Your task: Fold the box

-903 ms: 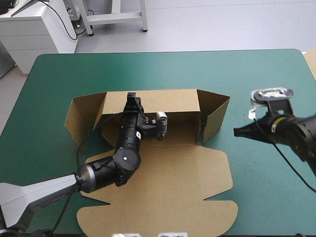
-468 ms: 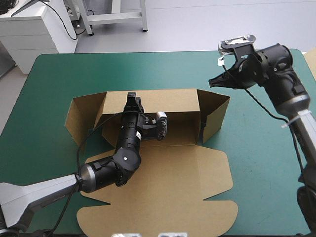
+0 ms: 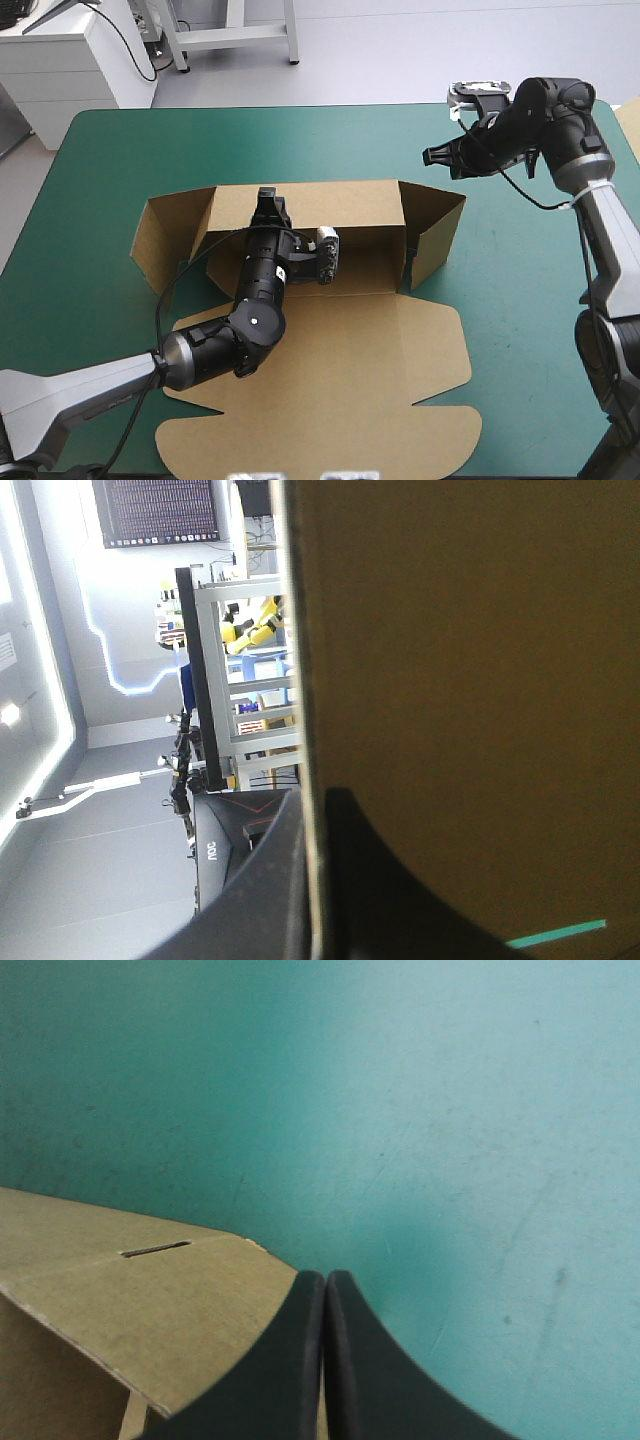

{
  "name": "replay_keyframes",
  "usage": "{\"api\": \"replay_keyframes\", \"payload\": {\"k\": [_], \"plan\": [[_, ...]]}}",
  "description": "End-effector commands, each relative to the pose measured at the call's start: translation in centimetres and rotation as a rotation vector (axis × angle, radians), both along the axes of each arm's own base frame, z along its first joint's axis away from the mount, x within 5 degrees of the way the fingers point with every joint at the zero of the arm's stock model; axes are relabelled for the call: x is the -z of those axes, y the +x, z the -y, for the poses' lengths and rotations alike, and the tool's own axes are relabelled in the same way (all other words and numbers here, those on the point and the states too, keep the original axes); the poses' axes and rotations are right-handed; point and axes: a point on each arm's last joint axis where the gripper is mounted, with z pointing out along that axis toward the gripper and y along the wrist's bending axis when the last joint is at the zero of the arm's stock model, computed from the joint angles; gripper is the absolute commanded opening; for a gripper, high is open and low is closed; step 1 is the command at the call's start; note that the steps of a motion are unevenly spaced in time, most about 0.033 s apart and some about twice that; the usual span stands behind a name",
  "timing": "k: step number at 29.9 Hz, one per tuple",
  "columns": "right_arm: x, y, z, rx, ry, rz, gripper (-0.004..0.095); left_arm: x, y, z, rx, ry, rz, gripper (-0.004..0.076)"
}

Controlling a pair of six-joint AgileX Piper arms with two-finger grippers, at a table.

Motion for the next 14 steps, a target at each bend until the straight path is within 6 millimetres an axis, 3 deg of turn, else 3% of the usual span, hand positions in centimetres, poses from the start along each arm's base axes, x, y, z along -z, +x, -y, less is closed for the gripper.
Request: {"api": "replay_keyframes", "payload": {"k": [1, 14], "plan": [[-2.2, -1.7, -0.2, -0.057, 0.071, 0.055, -0.0021, -2.1, -0.2, -0.2, 0.002, -0.019, 0.088, -0.0008], [-1.2, -5.2, -0.3, -0.12, 0.102, -0.001, -0.0021, -2.1, -0.2, -0.3, -0.003, -0.02, 0.088, -0.0008]]}}
